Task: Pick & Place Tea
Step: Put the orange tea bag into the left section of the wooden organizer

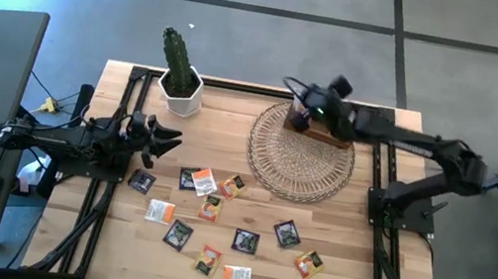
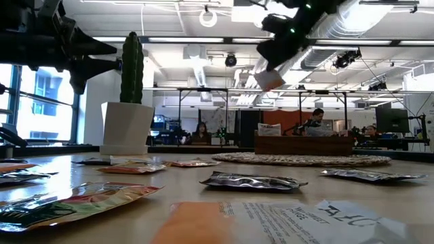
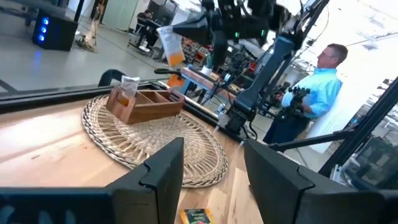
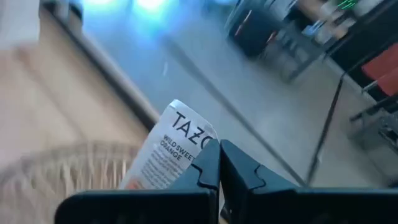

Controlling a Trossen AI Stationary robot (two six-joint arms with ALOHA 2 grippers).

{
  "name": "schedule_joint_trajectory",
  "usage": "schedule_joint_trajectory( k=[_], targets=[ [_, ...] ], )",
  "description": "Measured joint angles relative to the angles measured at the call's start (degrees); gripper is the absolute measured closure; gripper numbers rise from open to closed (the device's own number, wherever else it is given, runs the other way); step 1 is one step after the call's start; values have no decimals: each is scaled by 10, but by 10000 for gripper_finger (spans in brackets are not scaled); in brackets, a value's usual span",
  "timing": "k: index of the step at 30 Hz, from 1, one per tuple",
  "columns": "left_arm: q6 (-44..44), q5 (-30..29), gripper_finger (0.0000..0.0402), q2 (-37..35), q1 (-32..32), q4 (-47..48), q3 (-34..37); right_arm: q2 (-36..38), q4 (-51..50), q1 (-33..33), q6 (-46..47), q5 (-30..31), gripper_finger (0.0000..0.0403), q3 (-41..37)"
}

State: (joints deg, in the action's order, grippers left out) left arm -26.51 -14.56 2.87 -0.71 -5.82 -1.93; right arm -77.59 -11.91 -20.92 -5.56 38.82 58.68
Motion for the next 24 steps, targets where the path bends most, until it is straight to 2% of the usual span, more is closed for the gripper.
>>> schedule_joint_trajectory(
  k=[5, 9, 13, 17, 24],
  targets=[
    [-32, 0, 234, 0, 0, -3, 0, 15, 359, -12, -36, 63, 402, -212],
    [-31, -3, 234, 0, 0, -3, 0, -7, 561, -35, -24, 37, 402, -299],
    [-24, -25, 234, 0, 0, -3, 0, -37, 596, -52, -33, -19, 403, -318],
    [-23, -37, 234, 0, 0, -3, 0, -74, 591, -56, -18, -16, 403, -318],
    [-23, -45, 234, 0, 0, -4, 0, -141, 651, -69, -2, -10, 403, -318]
  ],
)
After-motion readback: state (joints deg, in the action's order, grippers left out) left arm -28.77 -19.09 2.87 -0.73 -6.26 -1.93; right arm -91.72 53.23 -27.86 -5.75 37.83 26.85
